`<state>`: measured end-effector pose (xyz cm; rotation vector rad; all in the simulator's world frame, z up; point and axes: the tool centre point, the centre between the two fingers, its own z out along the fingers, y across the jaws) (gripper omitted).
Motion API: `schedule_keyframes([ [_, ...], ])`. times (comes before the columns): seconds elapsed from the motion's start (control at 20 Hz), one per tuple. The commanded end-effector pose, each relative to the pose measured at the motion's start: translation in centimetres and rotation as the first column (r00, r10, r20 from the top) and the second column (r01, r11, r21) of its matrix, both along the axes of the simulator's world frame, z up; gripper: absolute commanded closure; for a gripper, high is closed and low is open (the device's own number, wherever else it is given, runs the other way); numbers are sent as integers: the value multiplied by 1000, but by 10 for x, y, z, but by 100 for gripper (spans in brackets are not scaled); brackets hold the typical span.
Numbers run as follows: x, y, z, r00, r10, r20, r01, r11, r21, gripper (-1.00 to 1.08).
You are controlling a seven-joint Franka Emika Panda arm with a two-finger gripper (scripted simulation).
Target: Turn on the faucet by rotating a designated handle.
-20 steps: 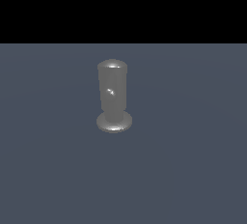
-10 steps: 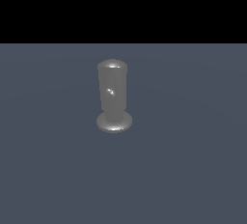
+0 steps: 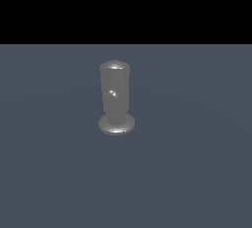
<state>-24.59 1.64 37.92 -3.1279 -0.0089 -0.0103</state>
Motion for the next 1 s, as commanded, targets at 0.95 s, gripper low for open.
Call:
schedule_keyframes([
  [0.95,24,49,-145,999,54,-6,-54,998,-12,108],
])
